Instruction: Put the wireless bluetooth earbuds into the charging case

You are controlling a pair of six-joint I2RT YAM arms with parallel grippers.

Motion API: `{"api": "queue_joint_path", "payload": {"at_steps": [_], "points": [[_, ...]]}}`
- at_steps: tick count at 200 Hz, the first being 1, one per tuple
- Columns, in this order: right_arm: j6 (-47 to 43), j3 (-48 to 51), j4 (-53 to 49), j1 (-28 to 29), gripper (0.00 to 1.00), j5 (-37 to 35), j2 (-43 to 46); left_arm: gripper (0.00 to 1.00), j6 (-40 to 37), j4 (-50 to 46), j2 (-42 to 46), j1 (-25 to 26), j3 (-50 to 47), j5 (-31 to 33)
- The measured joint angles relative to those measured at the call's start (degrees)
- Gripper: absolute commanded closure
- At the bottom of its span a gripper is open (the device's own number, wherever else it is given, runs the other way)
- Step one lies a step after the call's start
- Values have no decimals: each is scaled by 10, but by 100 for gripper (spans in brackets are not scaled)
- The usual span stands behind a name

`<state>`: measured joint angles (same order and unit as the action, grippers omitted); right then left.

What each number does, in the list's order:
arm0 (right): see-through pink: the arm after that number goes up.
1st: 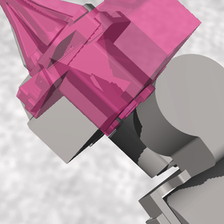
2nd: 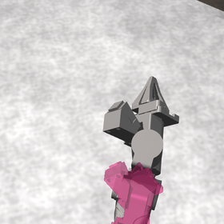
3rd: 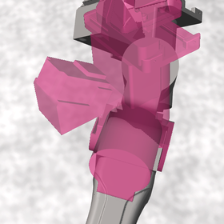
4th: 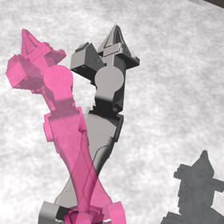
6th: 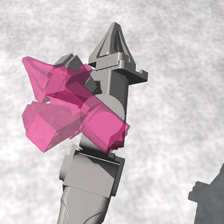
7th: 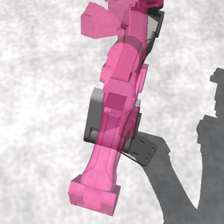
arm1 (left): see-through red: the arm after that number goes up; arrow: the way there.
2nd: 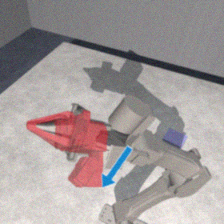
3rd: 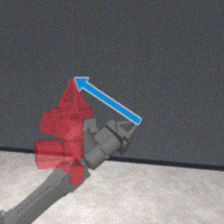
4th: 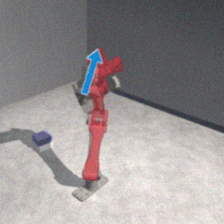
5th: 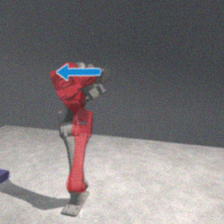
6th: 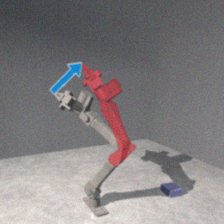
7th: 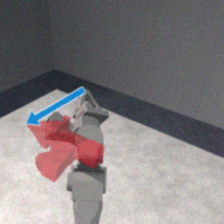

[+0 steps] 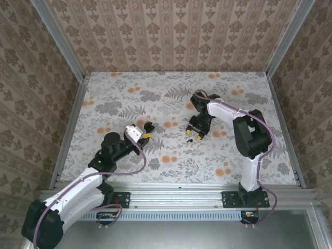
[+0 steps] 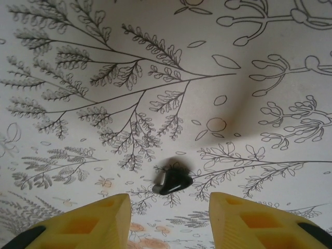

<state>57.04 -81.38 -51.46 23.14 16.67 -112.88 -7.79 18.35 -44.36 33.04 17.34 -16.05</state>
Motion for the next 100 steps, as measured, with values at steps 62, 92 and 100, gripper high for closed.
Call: {"api": "queue_joint_path", "payload": {"at_steps": [62, 92, 100], "points": [[16, 0, 0, 1, 57, 6, -20, 94, 0, -8, 1, 0, 0, 0], [19, 0, 0, 4, 59, 14, -23, 94, 0, -16, 3, 0, 0, 1], [20, 0, 1, 6, 60, 16, -23, 94, 0, -19, 4, 0, 0, 2]]}}
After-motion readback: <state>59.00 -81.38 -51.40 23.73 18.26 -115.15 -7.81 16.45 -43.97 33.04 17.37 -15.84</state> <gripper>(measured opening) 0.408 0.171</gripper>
